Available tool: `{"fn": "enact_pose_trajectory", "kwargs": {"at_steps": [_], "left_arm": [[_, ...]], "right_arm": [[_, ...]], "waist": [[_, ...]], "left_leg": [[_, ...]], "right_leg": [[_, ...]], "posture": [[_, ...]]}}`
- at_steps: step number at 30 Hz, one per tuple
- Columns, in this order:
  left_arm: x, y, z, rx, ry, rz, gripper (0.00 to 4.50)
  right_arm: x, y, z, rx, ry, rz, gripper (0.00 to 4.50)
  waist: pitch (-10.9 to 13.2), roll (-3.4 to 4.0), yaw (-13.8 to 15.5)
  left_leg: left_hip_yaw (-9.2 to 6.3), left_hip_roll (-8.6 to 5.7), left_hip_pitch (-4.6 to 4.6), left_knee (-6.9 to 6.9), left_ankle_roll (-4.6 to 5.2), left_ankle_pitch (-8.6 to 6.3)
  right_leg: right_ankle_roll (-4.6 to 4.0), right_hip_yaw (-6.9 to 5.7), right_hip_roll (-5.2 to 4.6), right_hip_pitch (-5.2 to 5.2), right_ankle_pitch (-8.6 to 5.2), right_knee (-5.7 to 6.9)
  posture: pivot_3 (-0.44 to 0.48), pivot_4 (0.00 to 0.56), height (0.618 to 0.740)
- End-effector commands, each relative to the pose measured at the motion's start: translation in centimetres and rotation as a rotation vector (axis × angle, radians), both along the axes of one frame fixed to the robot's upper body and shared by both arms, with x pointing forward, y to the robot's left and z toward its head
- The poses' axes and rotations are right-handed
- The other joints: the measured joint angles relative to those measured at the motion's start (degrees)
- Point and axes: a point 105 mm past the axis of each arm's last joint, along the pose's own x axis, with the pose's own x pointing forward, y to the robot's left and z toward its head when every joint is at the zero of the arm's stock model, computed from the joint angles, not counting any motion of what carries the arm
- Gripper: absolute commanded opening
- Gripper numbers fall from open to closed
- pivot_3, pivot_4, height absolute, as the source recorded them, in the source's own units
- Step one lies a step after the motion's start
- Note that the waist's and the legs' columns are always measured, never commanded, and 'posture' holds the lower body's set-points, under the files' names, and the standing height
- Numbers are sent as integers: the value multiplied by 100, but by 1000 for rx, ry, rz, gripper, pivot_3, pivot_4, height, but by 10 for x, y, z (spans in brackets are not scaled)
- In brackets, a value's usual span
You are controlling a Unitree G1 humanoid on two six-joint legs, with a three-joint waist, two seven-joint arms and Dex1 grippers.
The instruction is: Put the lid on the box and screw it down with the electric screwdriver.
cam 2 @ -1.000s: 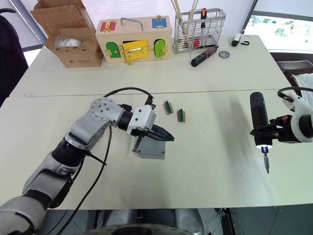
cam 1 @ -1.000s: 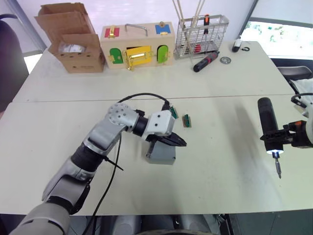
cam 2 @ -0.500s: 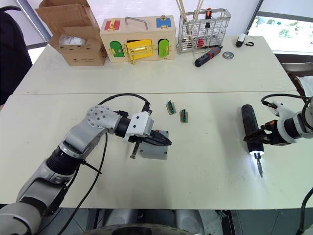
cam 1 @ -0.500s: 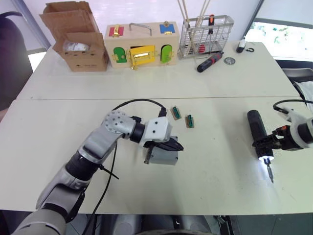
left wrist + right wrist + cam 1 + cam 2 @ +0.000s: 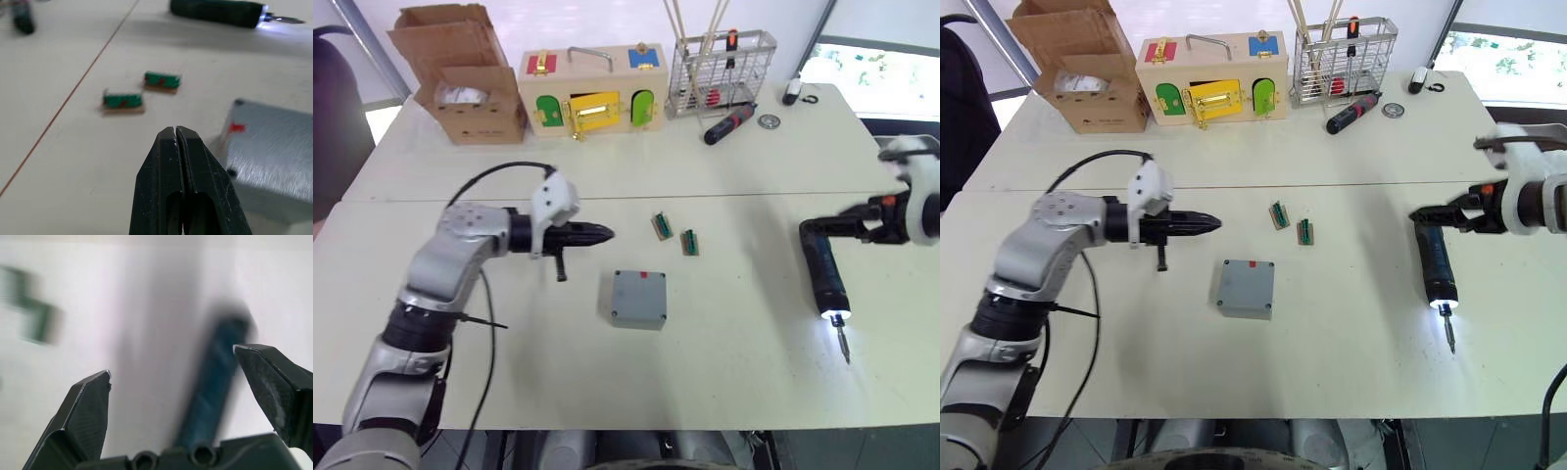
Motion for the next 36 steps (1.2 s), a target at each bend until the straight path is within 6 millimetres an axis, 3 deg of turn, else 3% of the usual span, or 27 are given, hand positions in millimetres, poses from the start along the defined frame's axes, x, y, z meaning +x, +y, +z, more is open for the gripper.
{"fn": "enact_pose_trajectory", "kwargs": {"at_steps": [1, 5, 8, 13, 23, 29, 33, 36], "left_arm": [[-14, 12, -22, 70, 67, 11, 0], [-27, 7, -50, 135, 114, 5, 0], [-32, 0, -63, 145, 119, -13, 0], [-31, -5, -65, 168, 110, -46, 0], [-23, -38, -60, 116, 88, -157, 0], [-5, -52, -61, 111, 33, -159, 0], [3, -53, -64, 127, 10, -159, 0], [6, -39, -68, 171, 4, -142, 0]], "right_arm": [[-44, 72, -26, 42, -22, 328, 4462], [-82, 119, -76, 62, 44, 459, 4462], [-85, 131, -94, 26, 50, 460, 4462], [-87, 149, -103, 72, 67, 489, 4462], [-91, 173, -111, 172, 121, 519, 4462], [-91, 183, -108, 216, 115, 513, 4462], [-93, 181, -105, 211, 104, 496, 4462], [-91, 167, -101, 174, 78, 463, 4462]], "waist": [[-3, -20, 7], [6, -16, 123], [7, -20, 139], [9, -29, 122], [8, -30, 114], [7, -31, 119], [7, -31, 107], [7, -31, 107]], "left_leg": [[-9, 1, 1, 1, 3, -2], [-8, -18, -13, 37, -11, 6], [-15, -21, 2, 96, -8, 3], [-15, -25, 41, 92, -7, 3], [-21, -23, 29, 86, -1, -1], [-21, -22, 29, 88, -1, -1], [-19, -23, 24, 89, -1, -1], [-20, -23, 20, 87, -1, -1]], "right_leg": [[0, -6, 2, 5, 0, 8], [0, 1, -18, 1, 0, 24], [1, -2, -21, 43, 0, 26], [2, -2, -21, 78, 1, 24], [4, -8, -16, 64, 0, 25], [4, -9, -14, 65, 0, 26], [4, -8, -14, 59, 0, 26], [4, -8, -14, 52, 0, 27]], "posture": [[0, 150, 740], [0, 150, 740], [0, 150, 740], [0, 150, 740], [0, 150, 740], [0, 150, 740], [0, 150, 740], [0, 150, 740]]}}
